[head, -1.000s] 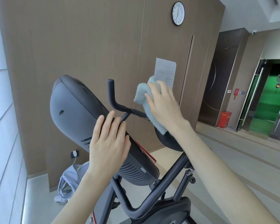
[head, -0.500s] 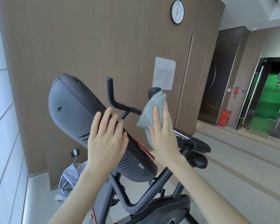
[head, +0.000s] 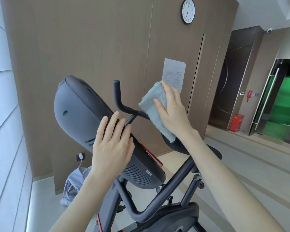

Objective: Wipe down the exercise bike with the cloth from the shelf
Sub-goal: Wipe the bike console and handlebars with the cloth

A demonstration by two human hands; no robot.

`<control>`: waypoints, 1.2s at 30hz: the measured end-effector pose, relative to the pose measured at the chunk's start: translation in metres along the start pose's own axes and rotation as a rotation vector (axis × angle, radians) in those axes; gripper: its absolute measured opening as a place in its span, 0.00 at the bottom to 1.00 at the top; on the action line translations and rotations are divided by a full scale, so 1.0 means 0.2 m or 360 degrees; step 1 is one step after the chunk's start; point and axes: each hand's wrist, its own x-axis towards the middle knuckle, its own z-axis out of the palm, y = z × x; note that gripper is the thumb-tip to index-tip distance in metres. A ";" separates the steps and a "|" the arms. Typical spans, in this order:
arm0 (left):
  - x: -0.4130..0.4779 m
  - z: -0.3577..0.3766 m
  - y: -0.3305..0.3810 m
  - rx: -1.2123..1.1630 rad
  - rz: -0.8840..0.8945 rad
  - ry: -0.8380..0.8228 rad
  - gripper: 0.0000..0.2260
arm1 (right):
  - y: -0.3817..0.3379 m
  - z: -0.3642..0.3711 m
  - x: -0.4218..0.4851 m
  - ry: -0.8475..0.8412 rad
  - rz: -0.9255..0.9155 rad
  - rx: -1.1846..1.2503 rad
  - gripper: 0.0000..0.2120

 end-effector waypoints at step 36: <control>-0.01 0.00 0.03 -0.0032 -0.0077 -0.0006 0.11 | -0.10 -0.04 0.08 -0.0006 -0.0532 -0.0953 0.11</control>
